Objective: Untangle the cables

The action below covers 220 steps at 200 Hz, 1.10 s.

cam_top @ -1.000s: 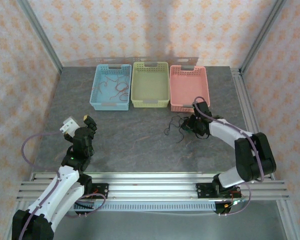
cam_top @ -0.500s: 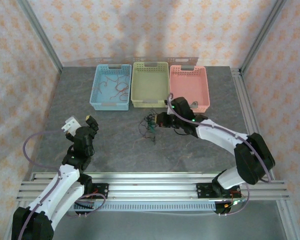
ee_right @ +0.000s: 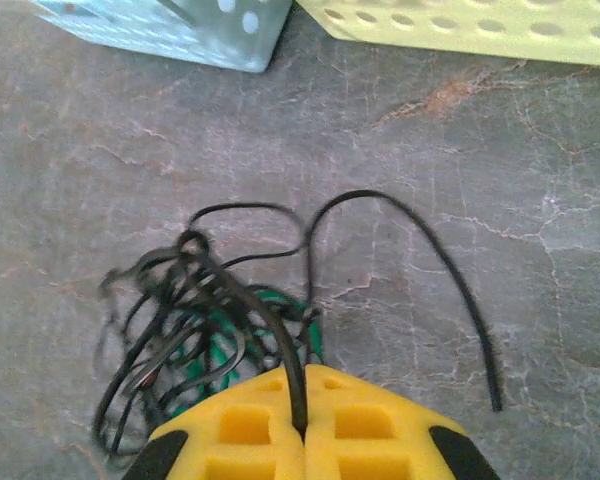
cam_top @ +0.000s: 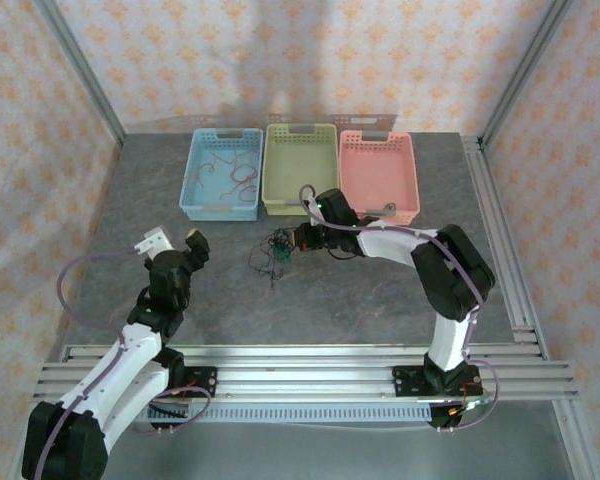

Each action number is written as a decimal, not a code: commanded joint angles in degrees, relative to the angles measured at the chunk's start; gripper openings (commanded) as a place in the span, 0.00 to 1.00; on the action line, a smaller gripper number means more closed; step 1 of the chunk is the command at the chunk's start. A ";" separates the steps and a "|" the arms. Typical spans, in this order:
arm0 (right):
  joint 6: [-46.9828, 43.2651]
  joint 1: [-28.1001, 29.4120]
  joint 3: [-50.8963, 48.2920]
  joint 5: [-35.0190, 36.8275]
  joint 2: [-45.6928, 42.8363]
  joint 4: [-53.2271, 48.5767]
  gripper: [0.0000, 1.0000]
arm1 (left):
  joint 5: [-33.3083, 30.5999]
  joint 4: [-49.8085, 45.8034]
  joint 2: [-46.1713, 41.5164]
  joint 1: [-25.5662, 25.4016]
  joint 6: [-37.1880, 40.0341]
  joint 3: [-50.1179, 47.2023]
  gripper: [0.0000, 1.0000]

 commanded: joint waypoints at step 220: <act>-0.41 -3.55 -17.23 8.95 -8.84 25.98 0.00 | 31.49 -11.88 44.15 -8.40 10.15 31.43 0.81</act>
